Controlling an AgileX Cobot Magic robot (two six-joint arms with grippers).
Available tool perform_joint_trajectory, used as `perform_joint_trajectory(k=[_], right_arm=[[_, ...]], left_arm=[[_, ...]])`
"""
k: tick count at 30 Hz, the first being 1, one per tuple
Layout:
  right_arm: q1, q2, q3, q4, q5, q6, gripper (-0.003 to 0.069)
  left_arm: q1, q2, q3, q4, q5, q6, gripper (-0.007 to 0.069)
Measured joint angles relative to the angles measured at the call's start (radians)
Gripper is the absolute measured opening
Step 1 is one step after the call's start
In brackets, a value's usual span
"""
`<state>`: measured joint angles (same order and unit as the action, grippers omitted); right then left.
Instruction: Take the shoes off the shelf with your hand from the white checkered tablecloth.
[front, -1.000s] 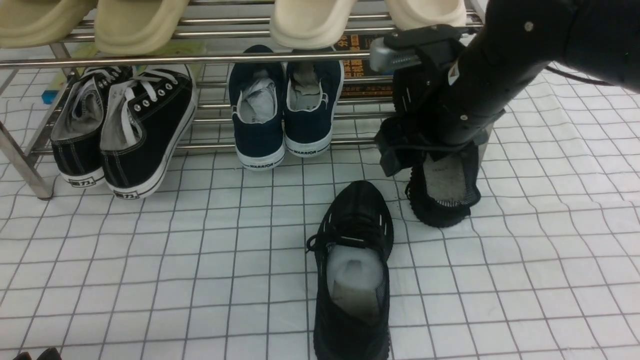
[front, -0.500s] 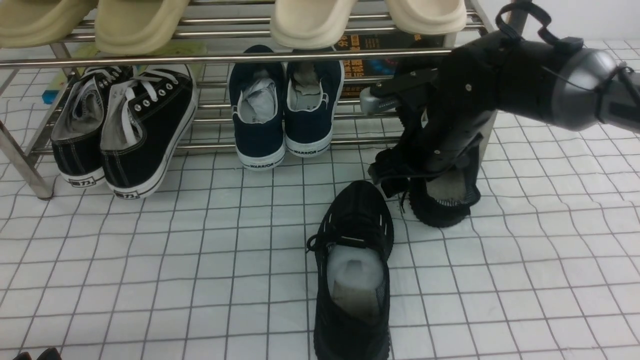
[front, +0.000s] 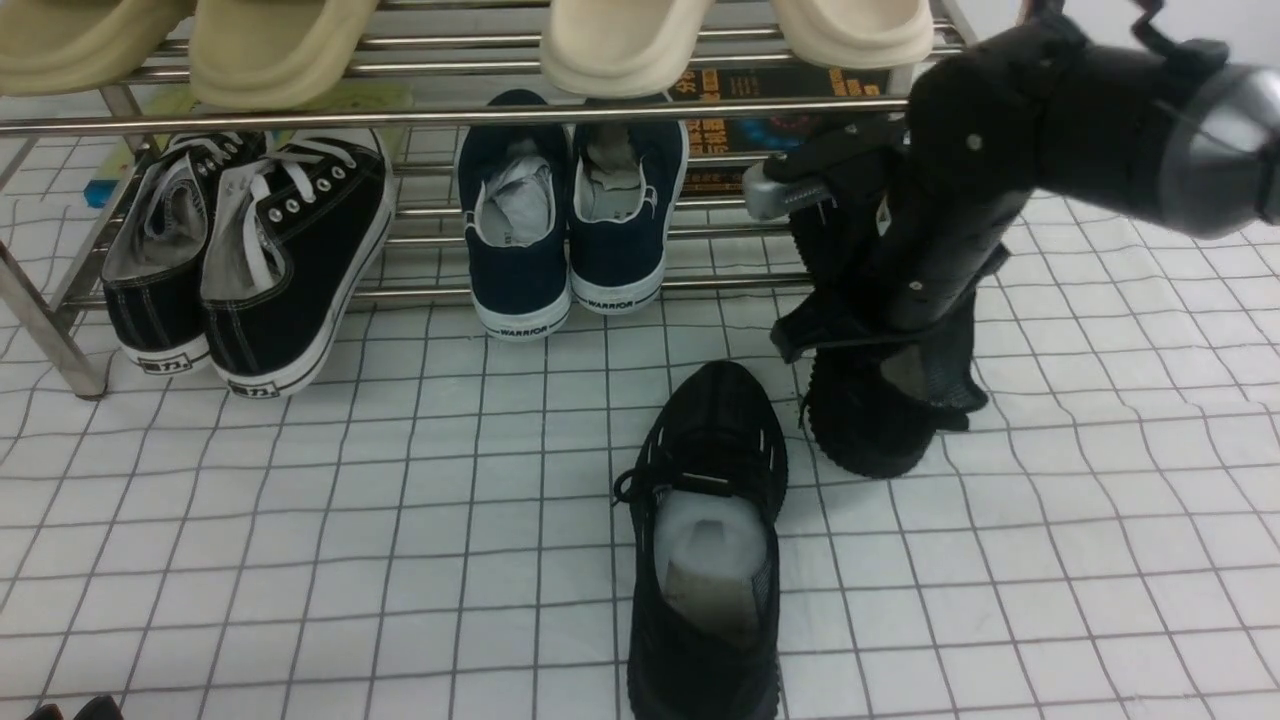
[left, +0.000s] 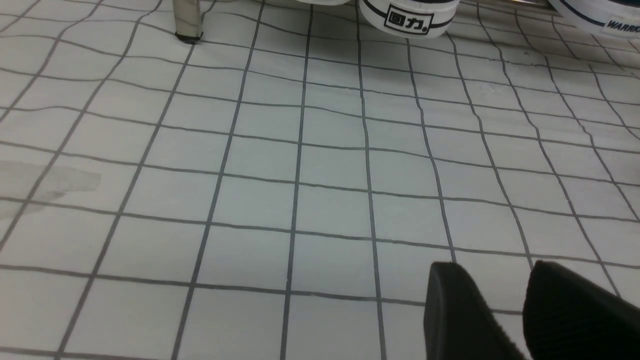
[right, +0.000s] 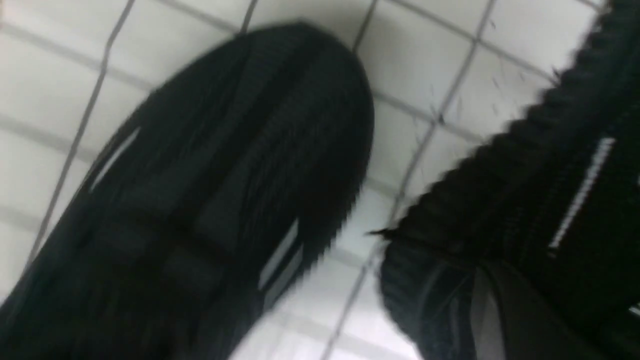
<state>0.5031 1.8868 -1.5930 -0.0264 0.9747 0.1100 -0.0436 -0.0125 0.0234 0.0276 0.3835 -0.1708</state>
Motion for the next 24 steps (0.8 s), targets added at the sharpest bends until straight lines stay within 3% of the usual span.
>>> perform_joint_trajectory(k=[8, 14, 24], right_arm=[[0.000, -0.179, 0.001, 0.049, 0.271, -0.015, 0.0003], [0.000, -0.206, 0.048, 0.076, 0.267, -0.015, 0.0004], [0.000, -0.222, 0.315, 0.131, 0.253, 0.033, 0.0010]], left_arm=[[0.000, 0.000, 0.000, 0.000, 0.000, 0.000, 0.0239], [0.000, 0.000, 0.000, 0.000, 0.000, 0.000, 0.0239], [0.000, 0.000, 0.000, 0.000, 0.000, 0.000, 0.0239]])
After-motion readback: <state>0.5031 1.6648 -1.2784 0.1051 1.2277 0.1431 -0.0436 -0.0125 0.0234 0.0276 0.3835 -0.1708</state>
